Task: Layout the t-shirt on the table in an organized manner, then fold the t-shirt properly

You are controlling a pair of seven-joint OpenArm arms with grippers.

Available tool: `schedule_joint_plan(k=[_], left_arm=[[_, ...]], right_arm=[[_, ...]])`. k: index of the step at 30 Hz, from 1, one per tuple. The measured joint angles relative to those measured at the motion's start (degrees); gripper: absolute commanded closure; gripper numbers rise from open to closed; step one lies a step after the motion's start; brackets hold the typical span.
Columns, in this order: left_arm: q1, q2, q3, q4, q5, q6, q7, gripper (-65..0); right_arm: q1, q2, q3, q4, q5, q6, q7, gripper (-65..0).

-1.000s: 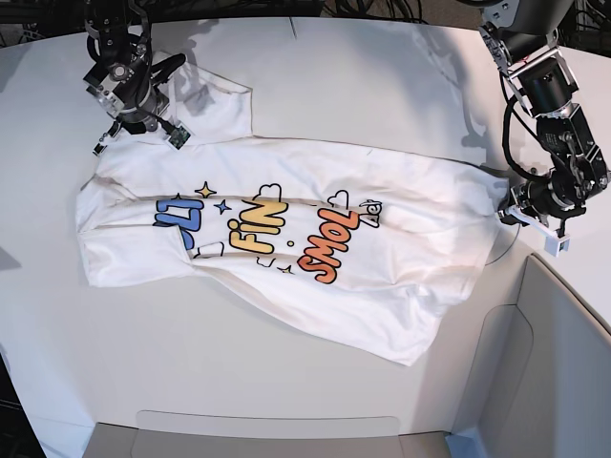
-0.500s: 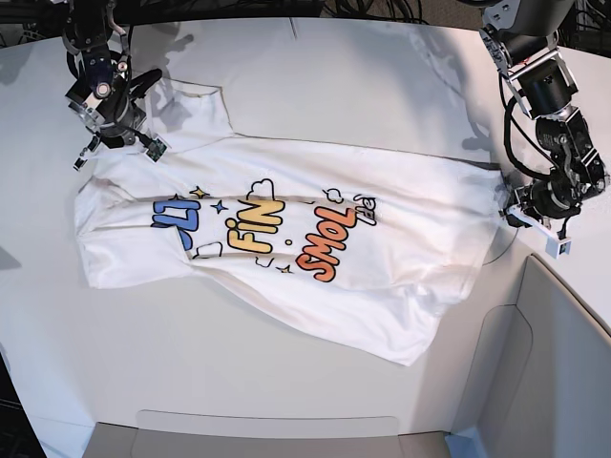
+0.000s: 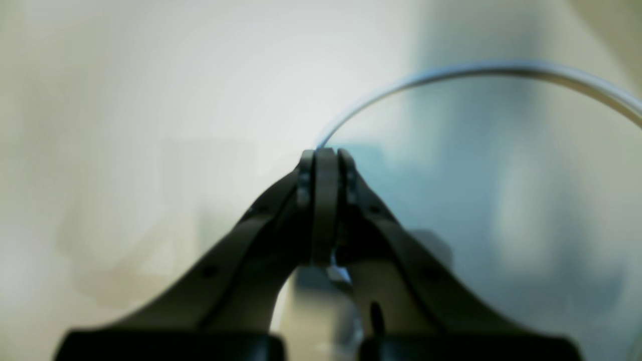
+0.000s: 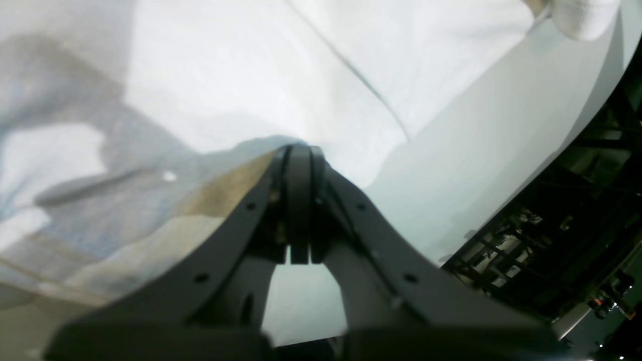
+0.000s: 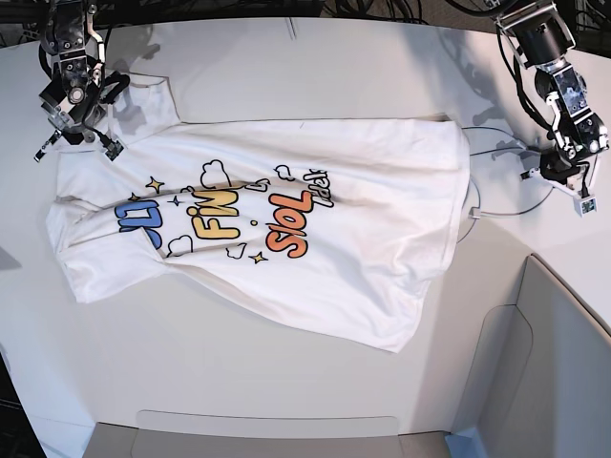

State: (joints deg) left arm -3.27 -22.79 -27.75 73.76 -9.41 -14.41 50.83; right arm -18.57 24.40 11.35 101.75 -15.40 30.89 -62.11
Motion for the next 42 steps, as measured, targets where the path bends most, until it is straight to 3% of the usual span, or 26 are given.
schedule_joint_plan(k=[10, 13, 16, 18, 20, 23, 26, 29, 34, 37, 42], left_arm=[[4.3, -6.8, 0.2, -1.3, 0.2, 14.4, -9.0, 0.0], [3.2, -8.9, 0.2, -3.3, -0.1, 15.9, -9.5, 0.0], [2.8, -8.7, 0.1, -1.0, -0.2, 15.9, -8.5, 0.0], [3.8, -7.8, 0.1, 6.5, -0.8, 12.6, -7.5, 0.0], [5.1, -5.6, -0.1, 16.4, -4.5, 2.8, -5.3, 0.0], [6.1, -1.1, 0.0, 26.3, -10.4, -8.9, 6.2, 0.0], [3.8, 3.2, 0.4, 26.8, -12.1, -15.9, 17.0, 0.0], [-1.5, 2.9, 0.0, 24.7, -11.7, -17.0, 19.1, 0.0], [-2.5, 4.0, 0.4, 17.6, -13.1, -17.0, 22.1, 0.0], [-2.5, 3.8, 0.4, 16.1, -19.4, -17.1, 26.3, 0.0], [-3.4, 3.6, 0.4, 16.1, -29.8, -17.2, 27.8, 0.0]], right_arm=[[-0.2, -0.2, -0.1, 0.1, -0.6, 0.0, -0.3, 0.0], [-0.2, -0.2, -0.1, 0.3, -0.6, 0.0, -0.5, 0.0], [-0.4, -0.8, -0.1, 1.3, -0.6, 0.1, -1.2, 0.0], [-0.7, -1.9, -0.2, 2.1, -1.3, 0.2, -2.0, 0.0], [-0.7, -1.9, -0.3, 2.3, -1.2, 0.2, -2.2, 0.0], [-0.8, -1.7, -0.3, 2.3, -0.8, 0.2, -2.0, 0.0], [-0.6, -1.9, -0.3, 2.3, -0.9, 0.2, -2.2, 0.0], [-0.6, -1.9, -0.3, 2.3, -0.9, 0.2, -2.3, 0.0], [-0.7, -1.7, -0.3, 2.3, -0.8, 0.2, -2.2, 0.0], [-0.7, -1.7, -0.3, 2.3, -0.8, 0.2, -2.1, 0.0], [-0.7, -1.7, -0.3, 2.4, -0.8, 0.2, -2.2, 0.0]])
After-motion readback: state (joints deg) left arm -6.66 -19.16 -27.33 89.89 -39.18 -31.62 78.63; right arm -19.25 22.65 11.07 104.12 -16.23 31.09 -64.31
